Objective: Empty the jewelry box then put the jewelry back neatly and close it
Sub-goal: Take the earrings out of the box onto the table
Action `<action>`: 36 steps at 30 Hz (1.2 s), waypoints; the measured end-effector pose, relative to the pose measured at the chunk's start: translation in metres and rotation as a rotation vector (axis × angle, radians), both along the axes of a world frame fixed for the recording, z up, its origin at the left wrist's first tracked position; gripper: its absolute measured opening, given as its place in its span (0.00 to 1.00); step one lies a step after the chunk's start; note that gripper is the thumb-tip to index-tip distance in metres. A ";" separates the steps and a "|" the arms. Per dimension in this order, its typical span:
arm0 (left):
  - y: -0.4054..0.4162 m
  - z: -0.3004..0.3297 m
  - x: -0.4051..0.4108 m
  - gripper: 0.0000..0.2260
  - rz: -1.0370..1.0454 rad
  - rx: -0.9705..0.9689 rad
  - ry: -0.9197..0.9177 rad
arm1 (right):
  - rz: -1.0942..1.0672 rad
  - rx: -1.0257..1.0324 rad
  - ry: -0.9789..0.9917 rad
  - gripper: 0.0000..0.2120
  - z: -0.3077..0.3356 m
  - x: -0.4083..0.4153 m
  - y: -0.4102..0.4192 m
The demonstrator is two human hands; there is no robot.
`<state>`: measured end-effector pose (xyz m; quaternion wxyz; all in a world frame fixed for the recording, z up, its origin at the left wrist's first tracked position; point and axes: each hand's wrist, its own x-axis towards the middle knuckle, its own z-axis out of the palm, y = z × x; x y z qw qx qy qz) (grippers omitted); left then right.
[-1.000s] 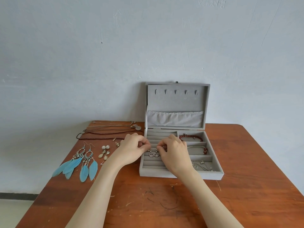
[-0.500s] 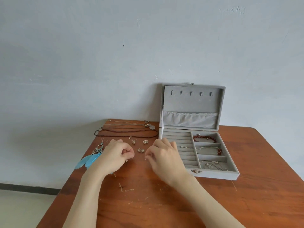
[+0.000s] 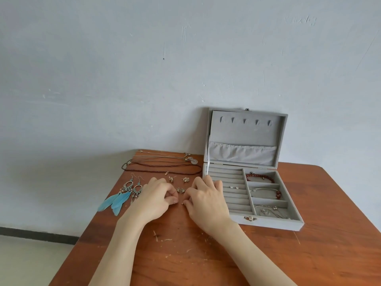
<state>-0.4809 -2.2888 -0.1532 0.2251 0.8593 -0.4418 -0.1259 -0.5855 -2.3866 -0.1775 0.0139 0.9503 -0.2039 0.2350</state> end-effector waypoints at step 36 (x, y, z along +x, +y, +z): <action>-0.095 -0.019 -0.068 0.12 -0.189 -0.269 -0.400 | -0.282 0.441 -0.093 0.13 0.010 -0.067 -0.075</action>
